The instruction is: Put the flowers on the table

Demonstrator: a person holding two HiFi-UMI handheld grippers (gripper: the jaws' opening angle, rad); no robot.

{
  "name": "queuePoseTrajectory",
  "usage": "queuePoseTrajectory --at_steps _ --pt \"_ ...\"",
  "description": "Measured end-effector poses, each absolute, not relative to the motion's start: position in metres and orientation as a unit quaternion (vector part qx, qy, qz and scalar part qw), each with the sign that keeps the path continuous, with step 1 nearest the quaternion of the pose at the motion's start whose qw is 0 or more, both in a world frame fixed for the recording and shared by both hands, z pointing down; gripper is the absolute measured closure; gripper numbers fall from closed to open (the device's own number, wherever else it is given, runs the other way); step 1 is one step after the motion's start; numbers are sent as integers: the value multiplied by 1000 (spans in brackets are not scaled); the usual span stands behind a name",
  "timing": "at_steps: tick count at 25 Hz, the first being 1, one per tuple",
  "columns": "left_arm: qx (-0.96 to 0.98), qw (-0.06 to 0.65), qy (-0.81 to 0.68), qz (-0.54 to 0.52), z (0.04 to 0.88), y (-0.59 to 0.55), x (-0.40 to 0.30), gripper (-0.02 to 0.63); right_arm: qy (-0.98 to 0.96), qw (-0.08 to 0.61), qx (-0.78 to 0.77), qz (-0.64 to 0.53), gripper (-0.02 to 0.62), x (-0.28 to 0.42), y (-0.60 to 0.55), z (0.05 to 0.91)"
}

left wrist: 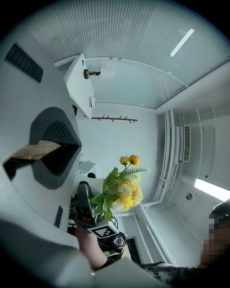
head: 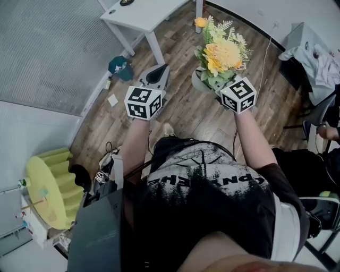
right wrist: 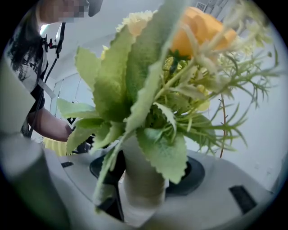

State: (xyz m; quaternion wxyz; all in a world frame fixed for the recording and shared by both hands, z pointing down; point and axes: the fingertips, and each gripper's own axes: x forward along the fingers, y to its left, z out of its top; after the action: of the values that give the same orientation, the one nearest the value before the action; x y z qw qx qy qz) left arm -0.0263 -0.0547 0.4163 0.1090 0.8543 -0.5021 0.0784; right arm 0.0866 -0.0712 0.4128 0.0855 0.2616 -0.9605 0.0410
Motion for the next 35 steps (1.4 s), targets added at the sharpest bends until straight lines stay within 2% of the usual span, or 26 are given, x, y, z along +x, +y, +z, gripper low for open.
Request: queuePoseTrajectory --at_steps 11,35 --pt "860 128 -491 57 432 -54 -17 594 -954 112 275 42 341 97 -69 421" --pt "881 125 -449 76 439 -70 -5 594 -944 82 314 56 341 99 -85 422"
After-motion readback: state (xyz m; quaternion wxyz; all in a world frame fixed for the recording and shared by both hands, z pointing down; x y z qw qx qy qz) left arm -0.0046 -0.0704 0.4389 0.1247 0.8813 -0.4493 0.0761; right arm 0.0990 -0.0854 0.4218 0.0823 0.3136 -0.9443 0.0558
